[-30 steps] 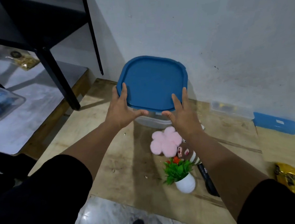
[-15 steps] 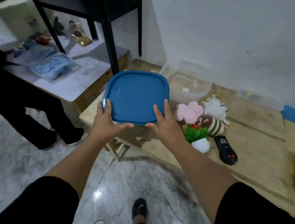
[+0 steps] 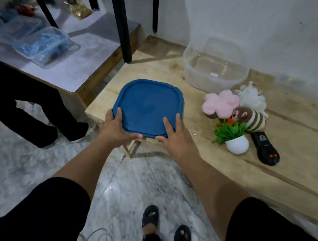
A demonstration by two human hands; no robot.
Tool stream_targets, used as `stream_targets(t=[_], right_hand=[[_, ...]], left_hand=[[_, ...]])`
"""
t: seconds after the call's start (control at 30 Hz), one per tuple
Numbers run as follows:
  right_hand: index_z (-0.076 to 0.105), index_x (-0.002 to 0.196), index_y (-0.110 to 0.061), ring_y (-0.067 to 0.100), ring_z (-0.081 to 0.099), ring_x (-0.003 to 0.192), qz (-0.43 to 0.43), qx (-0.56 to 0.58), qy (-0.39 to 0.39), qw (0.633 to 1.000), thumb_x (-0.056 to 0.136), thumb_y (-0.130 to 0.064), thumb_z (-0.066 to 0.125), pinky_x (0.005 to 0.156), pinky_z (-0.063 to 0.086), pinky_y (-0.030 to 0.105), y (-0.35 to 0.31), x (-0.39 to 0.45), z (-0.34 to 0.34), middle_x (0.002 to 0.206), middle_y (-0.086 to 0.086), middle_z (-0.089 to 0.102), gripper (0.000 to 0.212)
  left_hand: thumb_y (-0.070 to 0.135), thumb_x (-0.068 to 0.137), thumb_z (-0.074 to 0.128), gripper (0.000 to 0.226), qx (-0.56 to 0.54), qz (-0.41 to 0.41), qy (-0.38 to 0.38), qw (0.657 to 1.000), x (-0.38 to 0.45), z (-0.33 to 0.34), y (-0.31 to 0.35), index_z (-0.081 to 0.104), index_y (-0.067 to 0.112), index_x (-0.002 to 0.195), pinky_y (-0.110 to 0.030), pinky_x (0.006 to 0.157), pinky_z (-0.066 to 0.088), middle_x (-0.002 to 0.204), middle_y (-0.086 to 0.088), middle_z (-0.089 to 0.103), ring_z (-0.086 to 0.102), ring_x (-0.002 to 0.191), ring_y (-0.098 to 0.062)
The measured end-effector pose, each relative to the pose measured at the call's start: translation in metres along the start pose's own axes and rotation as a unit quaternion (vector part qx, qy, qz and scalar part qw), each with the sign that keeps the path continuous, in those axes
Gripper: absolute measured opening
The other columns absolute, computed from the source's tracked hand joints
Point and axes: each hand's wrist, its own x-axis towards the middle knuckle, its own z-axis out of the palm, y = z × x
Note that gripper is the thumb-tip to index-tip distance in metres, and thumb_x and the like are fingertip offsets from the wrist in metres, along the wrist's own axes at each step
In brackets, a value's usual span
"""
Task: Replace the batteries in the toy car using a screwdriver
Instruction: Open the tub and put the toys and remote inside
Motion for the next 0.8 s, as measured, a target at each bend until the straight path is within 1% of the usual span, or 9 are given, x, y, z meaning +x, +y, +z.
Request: stream_targets(t=[0.1, 0.2, 0.27, 0.37, 0.47, 0.53, 0.67, 0.73, 0.8], right_hand=[[-0.008, 0.149, -0.030, 0.036, 0.000, 0.144, 0.019, -0.050, -0.005, 0.999, 0.095, -0.060, 0.017, 0.117, 0.009, 0.045, -0.001, 0.003, 0.000, 0.159, 0.012, -0.006, 0.067], [-0.007, 0.149, -0.031, 0.035, 0.002, 0.144, 0.016, -0.059, 0.005, 0.998, 0.095, -0.059, 0.015, 0.117, 0.011, 0.046, 0.002, 0.004, -0.013, 0.159, 0.010, 0.004, 0.064], [-0.001, 0.150, -0.031, 0.032, 0.005, 0.145, 0.001, -0.037, 0.023, 0.999, 0.097, -0.055, 0.019, 0.117, 0.010, 0.044, 0.006, 0.005, -0.028, 0.158, 0.009, 0.011, 0.062], [0.012, 0.150, -0.028, 0.029, 0.014, 0.144, -0.015, 0.019, 0.090, 0.996, 0.098, -0.048, 0.028, 0.115, 0.018, 0.043, 0.021, 0.006, -0.057, 0.156, 0.010, 0.019, 0.058], [0.027, 0.147, -0.025, 0.030, 0.028, 0.137, 0.001, 0.049, 0.177, 0.983, 0.097, -0.040, 0.040, 0.110, 0.028, 0.044, 0.050, 0.004, -0.091, 0.150, 0.012, 0.029, 0.054], [0.030, 0.145, -0.026, 0.030, 0.031, 0.135, 0.018, 0.047, 0.201, 0.978, 0.093, -0.037, 0.048, 0.108, 0.030, 0.044, 0.079, -0.001, -0.114, 0.150, 0.011, 0.029, 0.056], [0.030, 0.143, -0.033, 0.032, 0.035, 0.132, 0.052, 0.063, 0.184, 0.980, 0.071, -0.038, 0.056, 0.105, 0.035, 0.047, 0.153, -0.013, -0.149, 0.149, 0.008, 0.027, 0.077], [0.027, 0.143, -0.039, 0.032, 0.034, 0.134, 0.057, 0.064, 0.158, 0.984, 0.069, -0.041, 0.067, 0.105, 0.036, 0.049, 0.187, -0.012, -0.155, 0.152, 0.005, 0.020, 0.084], [0.019, 0.144, -0.045, 0.031, 0.026, 0.139, 0.059, 0.052, 0.077, 0.994, 0.068, -0.045, 0.076, 0.108, 0.032, 0.050, 0.216, -0.005, -0.155, 0.156, 0.001, 0.006, 0.095]], left_hand=[[0.074, 0.061, 0.065, 0.128, 0.027, 0.005, -0.023, 0.999, 0.007, -0.003, -0.002, -0.010, 0.022, 0.150, -0.041, 0.114, 0.025, 0.155, -0.002, -0.008, 0.014, 0.142, -0.029], [0.087, 0.058, 0.045, 0.119, 0.064, 0.025, -0.040, 0.997, 0.009, -0.009, -0.001, -0.011, 0.034, 0.148, -0.055, 0.116, 0.006, 0.156, -0.010, -0.016, -0.012, 0.144, -0.031], [0.089, 0.061, 0.030, 0.108, 0.082, 0.040, -0.001, 0.996, 0.012, -0.017, 0.010, -0.008, 0.037, 0.148, -0.061, 0.112, -0.001, 0.157, -0.013, -0.016, -0.018, 0.143, -0.032], [0.084, 0.070, 0.027, 0.098, 0.077, 0.097, 0.040, 0.992, 0.021, -0.030, 0.044, 0.001, 0.033, 0.150, -0.063, 0.111, 0.000, 0.159, -0.008, -0.010, -0.016, 0.144, -0.028], [0.074, 0.079, 0.036, 0.088, 0.035, 0.160, 0.011, 0.986, 0.034, -0.036, 0.095, 0.007, 0.032, 0.150, -0.059, 0.113, 0.002, 0.159, -0.004, -0.003, -0.012, 0.145, -0.024], [0.066, 0.085, 0.042, 0.079, 0.008, 0.202, -0.008, 0.979, 0.039, -0.032, 0.132, 0.011, 0.032, 0.150, -0.057, 0.115, 0.009, 0.158, -0.005, 0.006, -0.003, 0.146, -0.024], [0.064, 0.083, 0.048, 0.074, -0.041, 0.266, -0.106, 0.957, 0.049, -0.003, 0.196, 0.015, 0.044, 0.146, -0.052, 0.112, 0.025, 0.155, -0.005, 0.017, 0.023, 0.140, -0.027], [0.060, 0.085, 0.049, 0.070, -0.051, 0.293, -0.128, 0.946, 0.051, 0.011, 0.223, 0.017, 0.044, 0.146, -0.049, 0.112, 0.026, 0.155, -0.007, 0.018, 0.022, 0.141, -0.026], [0.042, 0.093, 0.050, 0.063, -0.057, 0.307, -0.146, 0.939, 0.050, 0.022, 0.246, 0.020, 0.035, 0.148, -0.040, 0.115, 0.021, 0.155, -0.010, 0.017, 0.019, 0.142, -0.029]])
